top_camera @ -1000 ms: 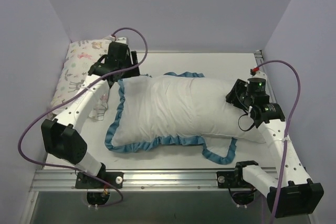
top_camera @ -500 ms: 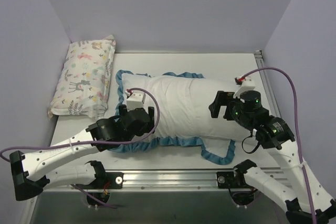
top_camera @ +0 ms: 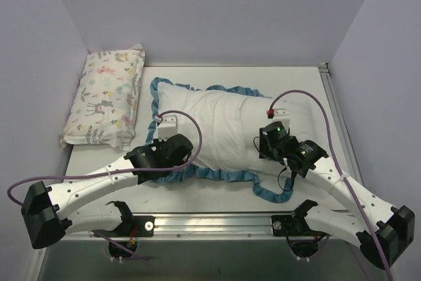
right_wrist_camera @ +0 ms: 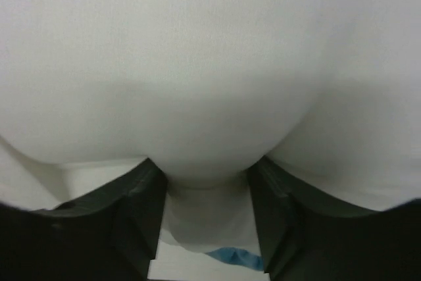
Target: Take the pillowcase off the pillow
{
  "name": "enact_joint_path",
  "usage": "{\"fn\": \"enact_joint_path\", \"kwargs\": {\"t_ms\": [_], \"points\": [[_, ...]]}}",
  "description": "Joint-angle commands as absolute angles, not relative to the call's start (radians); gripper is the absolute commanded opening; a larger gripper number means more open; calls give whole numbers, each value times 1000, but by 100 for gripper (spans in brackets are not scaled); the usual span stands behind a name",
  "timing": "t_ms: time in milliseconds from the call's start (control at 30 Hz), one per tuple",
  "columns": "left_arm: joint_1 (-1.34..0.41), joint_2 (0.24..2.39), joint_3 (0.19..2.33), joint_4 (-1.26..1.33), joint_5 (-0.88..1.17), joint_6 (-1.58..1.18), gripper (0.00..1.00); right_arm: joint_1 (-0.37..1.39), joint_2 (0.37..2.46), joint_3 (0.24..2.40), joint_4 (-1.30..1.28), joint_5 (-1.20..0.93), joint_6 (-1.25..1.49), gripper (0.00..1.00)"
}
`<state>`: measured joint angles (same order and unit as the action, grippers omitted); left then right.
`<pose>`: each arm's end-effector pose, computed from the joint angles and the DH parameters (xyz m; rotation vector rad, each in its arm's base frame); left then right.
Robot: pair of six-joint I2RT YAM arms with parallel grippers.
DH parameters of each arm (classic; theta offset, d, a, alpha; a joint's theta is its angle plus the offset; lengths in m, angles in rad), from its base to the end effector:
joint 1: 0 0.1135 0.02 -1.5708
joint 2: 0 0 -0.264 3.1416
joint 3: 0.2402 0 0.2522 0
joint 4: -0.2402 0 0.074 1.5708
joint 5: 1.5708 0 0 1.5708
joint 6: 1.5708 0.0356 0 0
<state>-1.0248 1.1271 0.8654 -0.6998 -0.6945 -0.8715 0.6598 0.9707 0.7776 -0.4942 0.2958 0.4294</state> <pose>0.1321 -0.1735 0.2634 -0.0826 2.2529 -0.0994 0.1694 0.1183 0.2747 -0.1002 2.2335 0.2622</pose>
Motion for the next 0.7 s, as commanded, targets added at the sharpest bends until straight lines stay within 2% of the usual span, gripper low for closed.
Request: {"fn": "enact_joint_path", "kwargs": {"t_ms": [0,33,67,333,467,600,667], "points": [[-901,1101,873,-673,-704,-813,0,592,1040,827,-486,394,420,39],[-876,1097,873,-664,-698,-798,0,571,1052,839,-485,371,416,12],[-849,1083,874,-666,-692,-769,0,549,1064,848,-483,358,414,0],[-461,979,879,-647,-620,-634,0,333,1031,1000,-537,290,379,0],[-246,989,873,-615,-508,-635,0,230,1016,1069,-563,238,364,0],[-196,1038,882,-574,-463,-650,0,209,1019,1132,-589,221,354,0],[-204,1075,884,-546,-376,-629,0,212,1011,1146,-591,178,353,0]]}}
